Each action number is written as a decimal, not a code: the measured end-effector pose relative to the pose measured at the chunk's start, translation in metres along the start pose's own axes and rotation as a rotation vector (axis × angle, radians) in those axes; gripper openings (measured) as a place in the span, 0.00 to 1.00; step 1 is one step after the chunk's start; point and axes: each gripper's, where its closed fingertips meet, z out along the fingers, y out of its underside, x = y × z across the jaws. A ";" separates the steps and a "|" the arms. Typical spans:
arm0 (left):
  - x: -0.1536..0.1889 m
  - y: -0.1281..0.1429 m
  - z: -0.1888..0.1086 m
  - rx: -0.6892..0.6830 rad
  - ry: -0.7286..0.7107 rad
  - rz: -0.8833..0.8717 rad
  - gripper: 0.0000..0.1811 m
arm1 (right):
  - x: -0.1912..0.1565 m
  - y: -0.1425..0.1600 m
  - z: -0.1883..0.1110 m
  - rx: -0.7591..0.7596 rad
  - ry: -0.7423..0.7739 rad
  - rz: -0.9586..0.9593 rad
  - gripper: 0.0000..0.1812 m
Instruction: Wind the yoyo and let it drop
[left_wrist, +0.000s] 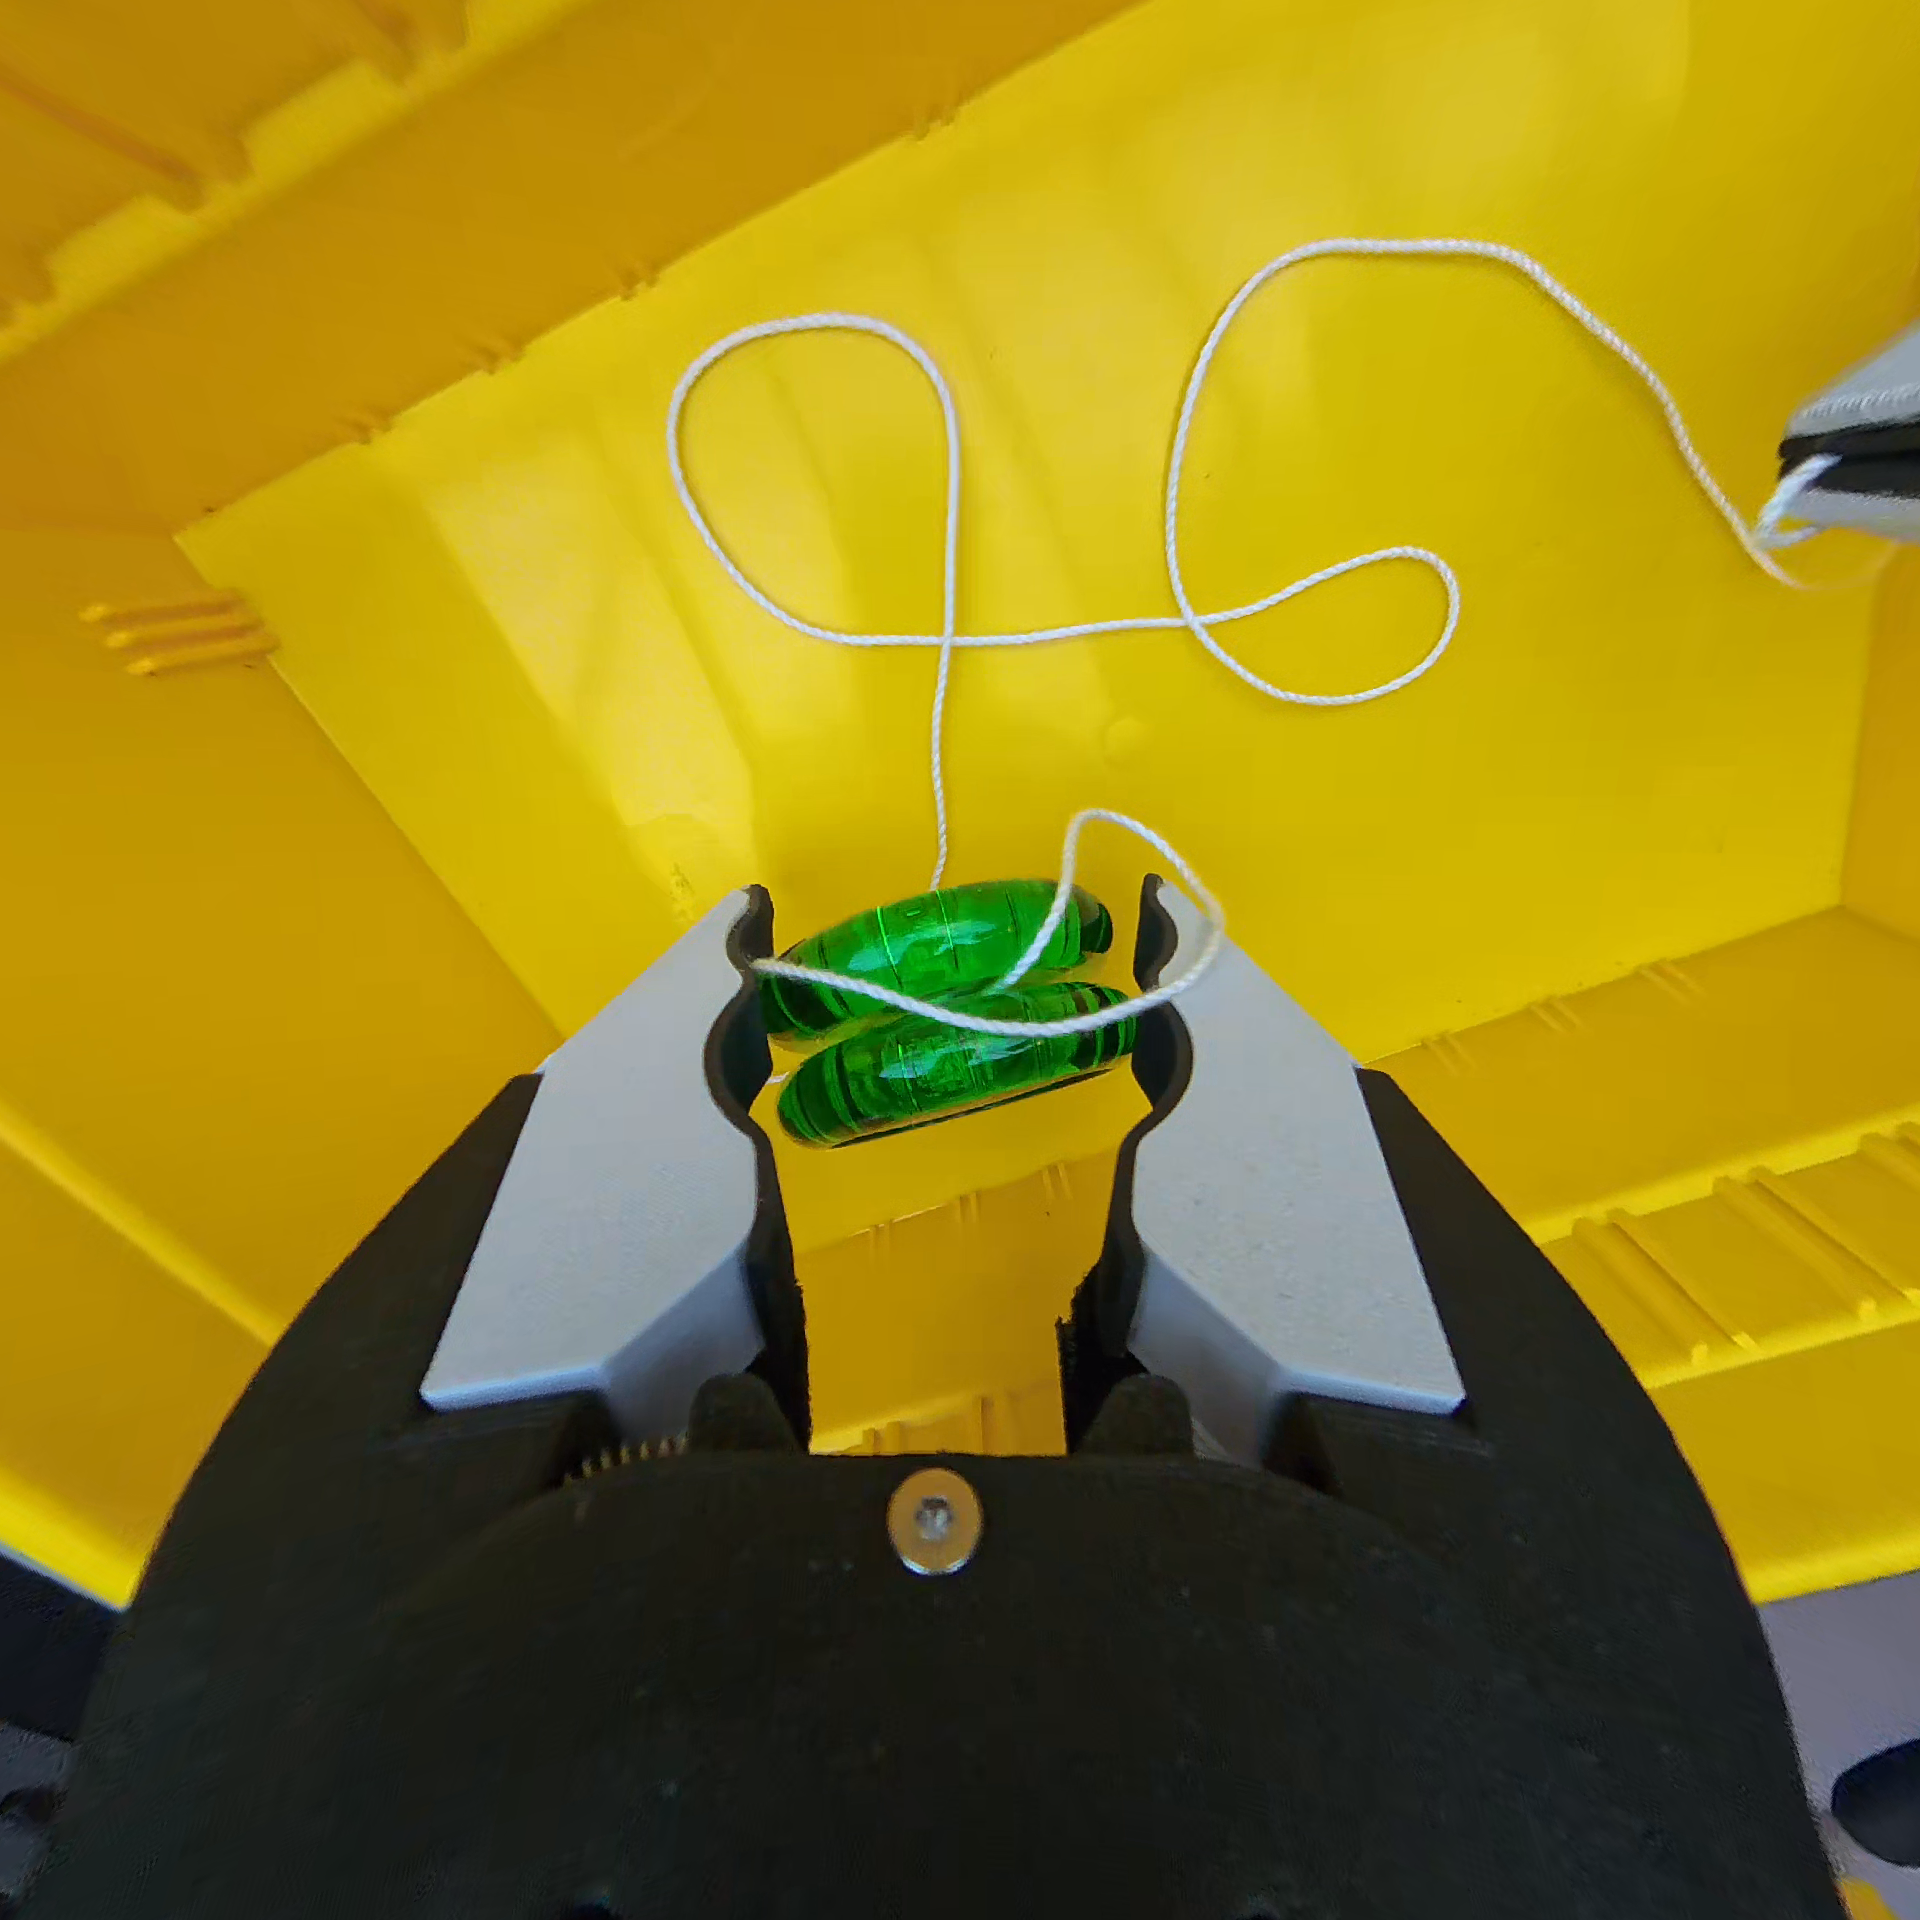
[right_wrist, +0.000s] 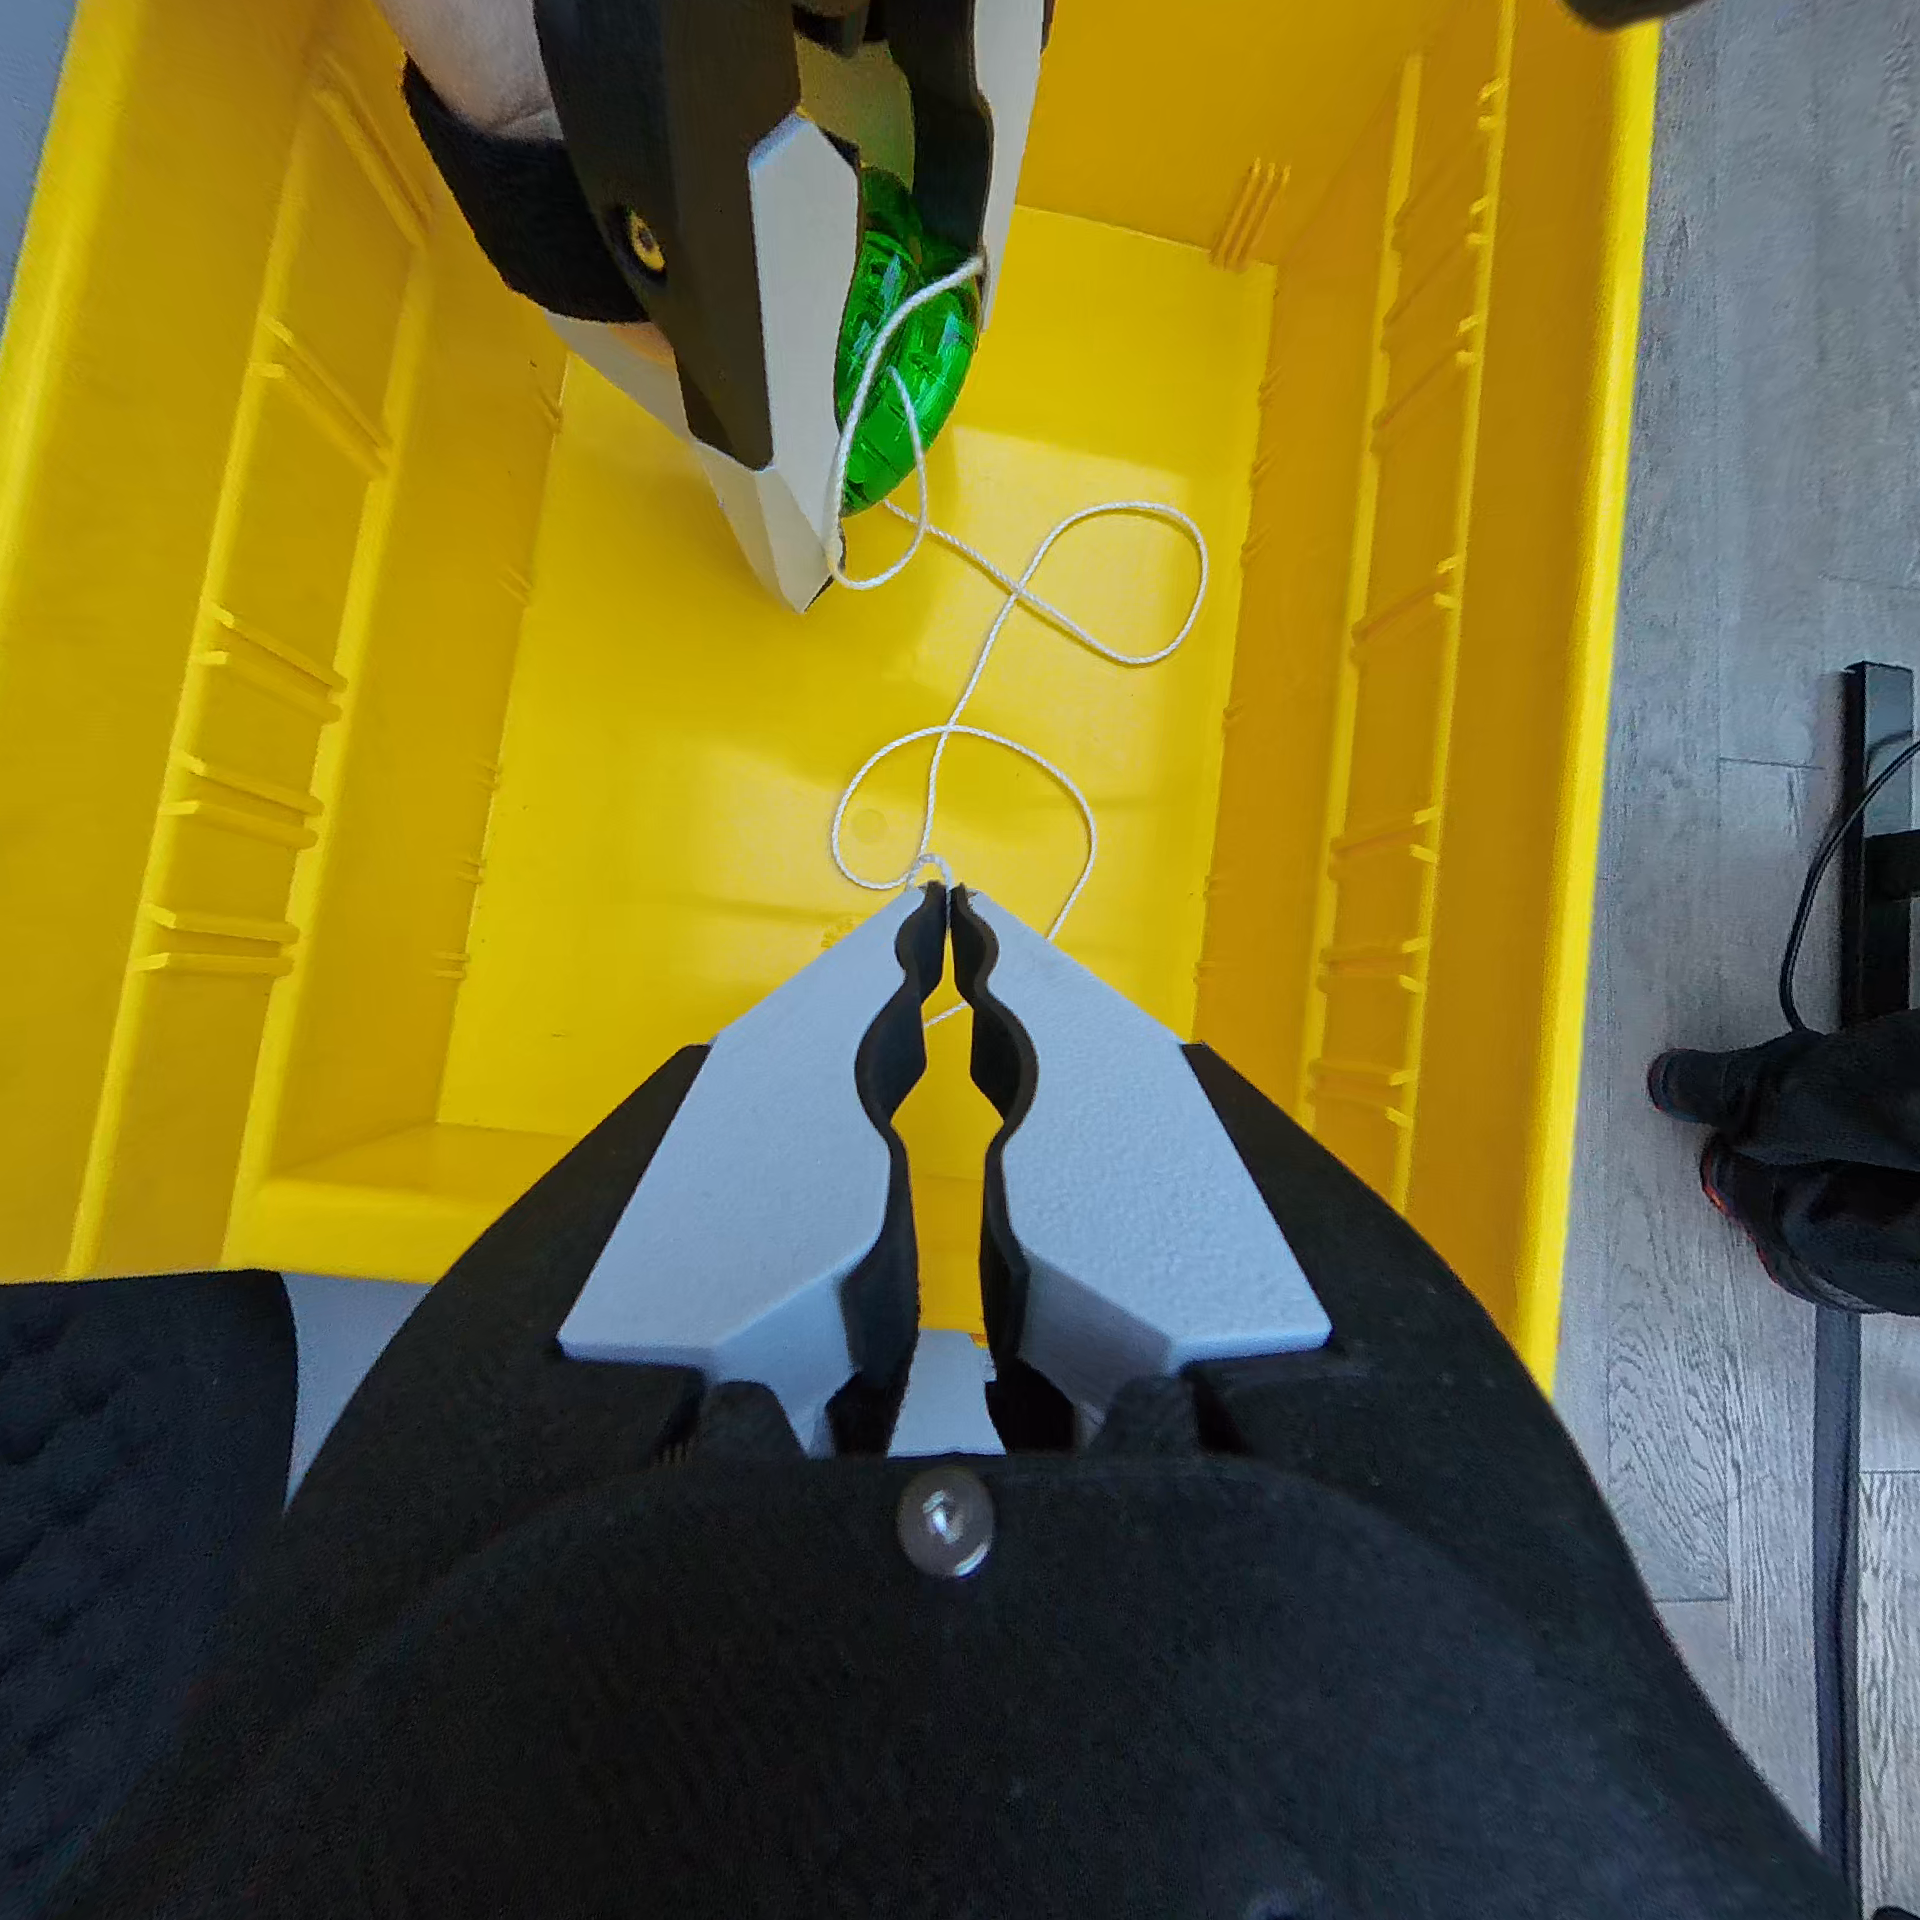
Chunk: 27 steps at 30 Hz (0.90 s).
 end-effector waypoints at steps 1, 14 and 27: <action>0.000 0.000 0.001 -0.004 -0.003 0.007 0.38 | 0.001 0.000 0.000 0.000 0.003 -0.004 0.00; 0.002 -0.004 0.003 -0.003 -0.027 0.039 0.42 | 0.014 -0.001 0.004 0.040 0.093 0.008 0.02; 0.009 0.020 -0.053 0.062 -0.045 0.010 0.51 | -0.012 -0.019 0.023 0.080 -0.092 0.195 0.20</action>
